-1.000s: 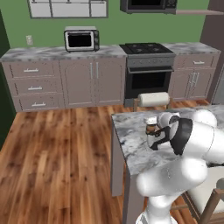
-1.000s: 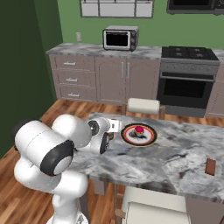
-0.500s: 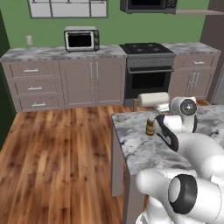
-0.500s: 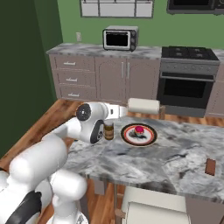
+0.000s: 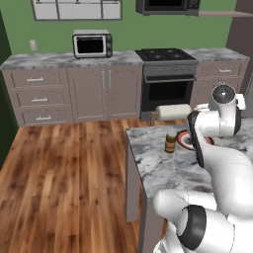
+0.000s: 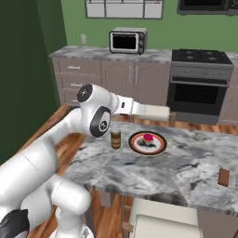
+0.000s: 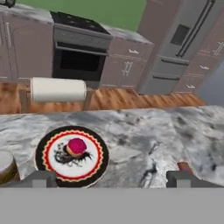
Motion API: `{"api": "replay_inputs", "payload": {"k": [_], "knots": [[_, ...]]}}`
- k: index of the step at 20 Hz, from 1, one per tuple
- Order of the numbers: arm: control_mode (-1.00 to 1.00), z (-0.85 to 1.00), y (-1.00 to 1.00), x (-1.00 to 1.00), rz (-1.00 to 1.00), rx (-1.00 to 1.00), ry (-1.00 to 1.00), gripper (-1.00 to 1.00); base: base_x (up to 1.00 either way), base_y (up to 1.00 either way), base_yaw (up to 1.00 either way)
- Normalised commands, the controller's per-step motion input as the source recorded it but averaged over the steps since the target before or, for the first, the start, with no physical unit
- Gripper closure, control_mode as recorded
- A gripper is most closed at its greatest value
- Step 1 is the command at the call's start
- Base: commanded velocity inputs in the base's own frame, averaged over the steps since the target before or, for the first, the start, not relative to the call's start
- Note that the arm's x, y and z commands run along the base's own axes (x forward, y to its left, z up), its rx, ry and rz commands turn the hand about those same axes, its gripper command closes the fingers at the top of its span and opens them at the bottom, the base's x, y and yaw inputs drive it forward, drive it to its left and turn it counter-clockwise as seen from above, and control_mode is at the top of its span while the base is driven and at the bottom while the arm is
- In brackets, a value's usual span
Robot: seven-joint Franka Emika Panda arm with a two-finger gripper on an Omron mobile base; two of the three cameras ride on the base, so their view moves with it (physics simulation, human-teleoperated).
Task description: Take the cinnamon bottle from the cabinet and place it on the dining table, next to the plate with the cupcake. Then take the chocolate from the dining counter and place it on the cupcake plate.
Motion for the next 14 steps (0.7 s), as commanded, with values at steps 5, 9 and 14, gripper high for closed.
{"api": "replay_inputs", "payload": {"k": [5, 9, 14], "knots": [[-1.00, -0.14, -1.00, -0.31, -0.32, 0.00, 0.31, -1.00, 0.00, 0.00, 0.00], [-1.00, -0.09, -1.00, -0.07, -0.38, 0.00, 0.23, -1.00, 0.00, 0.00, 0.00], [-1.00, -0.07, -1.00, 0.00, -0.36, 0.03, 0.24, -1.00, 0.00, 0.00, 0.00]]}}
